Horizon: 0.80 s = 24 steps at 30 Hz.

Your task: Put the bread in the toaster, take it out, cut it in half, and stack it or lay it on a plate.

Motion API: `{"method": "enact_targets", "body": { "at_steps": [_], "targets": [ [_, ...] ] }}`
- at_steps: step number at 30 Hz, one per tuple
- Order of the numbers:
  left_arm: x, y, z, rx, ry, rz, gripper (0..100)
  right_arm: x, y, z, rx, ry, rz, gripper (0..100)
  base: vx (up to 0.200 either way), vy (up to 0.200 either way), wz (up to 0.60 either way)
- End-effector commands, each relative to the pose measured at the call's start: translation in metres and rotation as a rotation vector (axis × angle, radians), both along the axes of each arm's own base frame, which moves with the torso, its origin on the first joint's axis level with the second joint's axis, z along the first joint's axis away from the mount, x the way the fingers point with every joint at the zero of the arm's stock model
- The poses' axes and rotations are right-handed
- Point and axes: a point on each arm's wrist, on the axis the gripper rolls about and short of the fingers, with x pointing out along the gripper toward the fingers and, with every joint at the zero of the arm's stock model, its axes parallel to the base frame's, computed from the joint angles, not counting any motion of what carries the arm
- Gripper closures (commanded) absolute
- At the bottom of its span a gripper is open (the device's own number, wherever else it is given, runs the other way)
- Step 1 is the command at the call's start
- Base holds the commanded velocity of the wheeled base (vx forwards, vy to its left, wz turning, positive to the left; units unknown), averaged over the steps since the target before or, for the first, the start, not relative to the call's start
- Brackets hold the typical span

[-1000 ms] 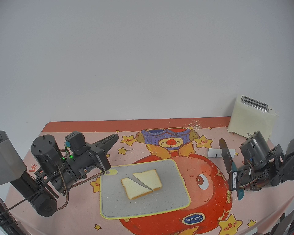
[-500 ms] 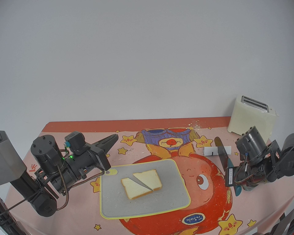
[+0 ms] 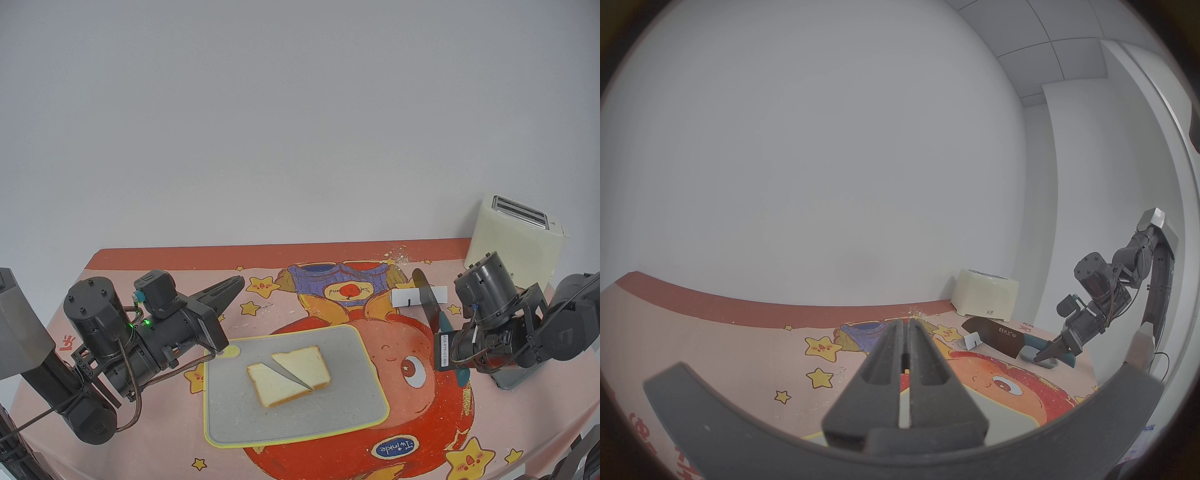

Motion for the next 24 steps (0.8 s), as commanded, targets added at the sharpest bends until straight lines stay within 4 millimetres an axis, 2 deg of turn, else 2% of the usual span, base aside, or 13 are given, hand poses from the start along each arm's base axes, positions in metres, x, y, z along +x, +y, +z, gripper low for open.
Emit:
{"method": "enact_targets", "body": {
  "at_steps": [1, 12, 24],
  "targets": [
    [0.0, 0.0, 0.001, -0.007, -0.013, -0.001, 100, 0.007, 0.003, -0.009, -0.017, 0.013, 0.003, 100, 0.0, 0.0, 0.0],
    [0.0, 0.0, 0.001, -0.007, -0.013, -0.001, 100, 0.023, 0.008, -0.008, -0.003, -0.019, -0.004, 100, 0.0, 0.0, 0.0],
    [-0.001, 0.0, 0.001, -0.006, -0.01, -0.001, 100, 0.026, 0.011, -0.019, -0.018, 0.01, -0.01, 100, 0.0, 0.0, 0.0]
  ]
}}
